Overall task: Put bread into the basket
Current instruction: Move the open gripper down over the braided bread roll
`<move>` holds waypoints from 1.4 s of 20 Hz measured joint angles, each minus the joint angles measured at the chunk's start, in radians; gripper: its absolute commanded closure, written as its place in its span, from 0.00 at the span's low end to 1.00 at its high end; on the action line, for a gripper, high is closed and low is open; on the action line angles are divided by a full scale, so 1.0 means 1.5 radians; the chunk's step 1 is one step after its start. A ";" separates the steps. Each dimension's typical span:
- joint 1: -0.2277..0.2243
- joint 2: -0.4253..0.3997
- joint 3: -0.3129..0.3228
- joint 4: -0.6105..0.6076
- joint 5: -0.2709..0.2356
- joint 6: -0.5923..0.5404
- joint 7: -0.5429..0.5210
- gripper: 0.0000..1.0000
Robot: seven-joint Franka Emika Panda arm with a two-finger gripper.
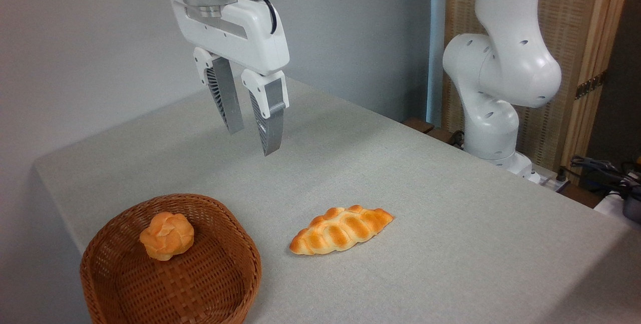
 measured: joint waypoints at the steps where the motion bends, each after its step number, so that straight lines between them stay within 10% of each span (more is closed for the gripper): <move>1: 0.000 0.000 0.000 0.000 0.000 0.000 0.000 0.00; 19: 0.002 -0.004 0.014 -0.020 0.000 0.005 0.030 0.00; 28: 0.003 -0.118 0.062 -0.224 0.000 0.036 0.283 0.00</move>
